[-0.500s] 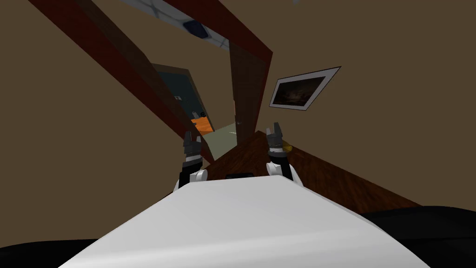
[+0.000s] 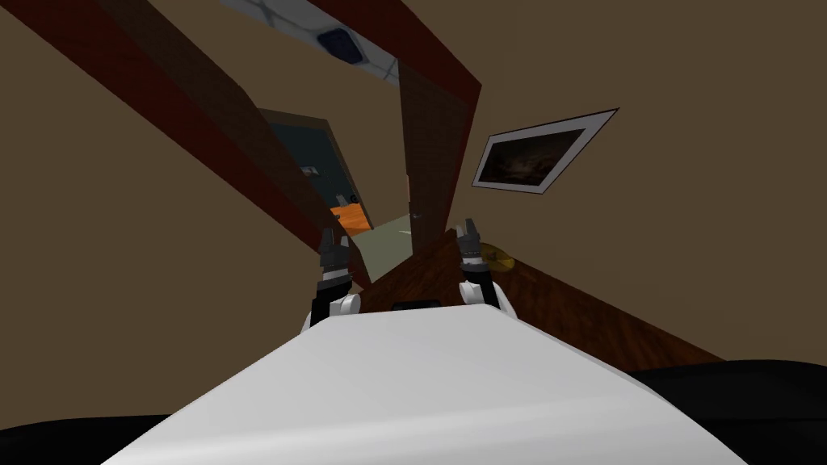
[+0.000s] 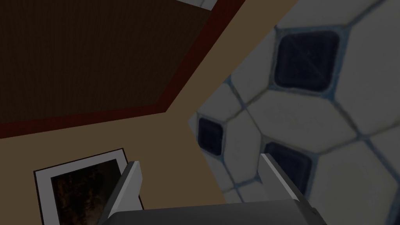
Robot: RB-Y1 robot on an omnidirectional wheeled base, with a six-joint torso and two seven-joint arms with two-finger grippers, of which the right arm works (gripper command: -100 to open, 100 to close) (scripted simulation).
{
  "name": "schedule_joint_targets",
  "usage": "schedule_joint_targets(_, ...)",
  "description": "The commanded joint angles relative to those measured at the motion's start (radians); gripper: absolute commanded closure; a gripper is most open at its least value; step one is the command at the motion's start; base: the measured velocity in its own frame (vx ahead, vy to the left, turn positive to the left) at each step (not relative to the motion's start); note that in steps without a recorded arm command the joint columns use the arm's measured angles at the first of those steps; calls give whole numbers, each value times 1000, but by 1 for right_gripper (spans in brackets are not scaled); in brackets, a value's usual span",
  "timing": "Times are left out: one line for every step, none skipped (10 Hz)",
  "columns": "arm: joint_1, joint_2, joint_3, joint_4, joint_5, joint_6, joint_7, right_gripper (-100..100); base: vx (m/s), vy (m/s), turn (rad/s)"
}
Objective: Push the door open
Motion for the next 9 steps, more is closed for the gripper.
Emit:
schedule_joint_targets(-6,-3,8,31,4,-9,-7,-100,157,-31,30)
schedule_joint_targets(-11,-5,11,48,5,-13,-11,-100,131,-14,37)
schedule_joint_targets(-22,-10,16,83,8,-21,-18,-100,146,-21,53)
schedule_joint_targets(-27,-12,19,100,9,-25,-22,-100,135,-42,49)
schedule_joint_targets(-33,-14,22,119,11,-29,-26,-100,101,-45,37)
schedule_joint_targets(-39,-16,25,139,13,-33,-31,-100,82,-40,35)
schedule_joint_targets(-45,-18,28,159,14,-38,-35,-100,92,-30,37)
schedule_joint_targets(-52,-20,31,179,16,-42,-40,-100,92,-32,38)
schedule_joint_targets(-58,-22,35,199,17,-47,-44,-100,92,-33,36)
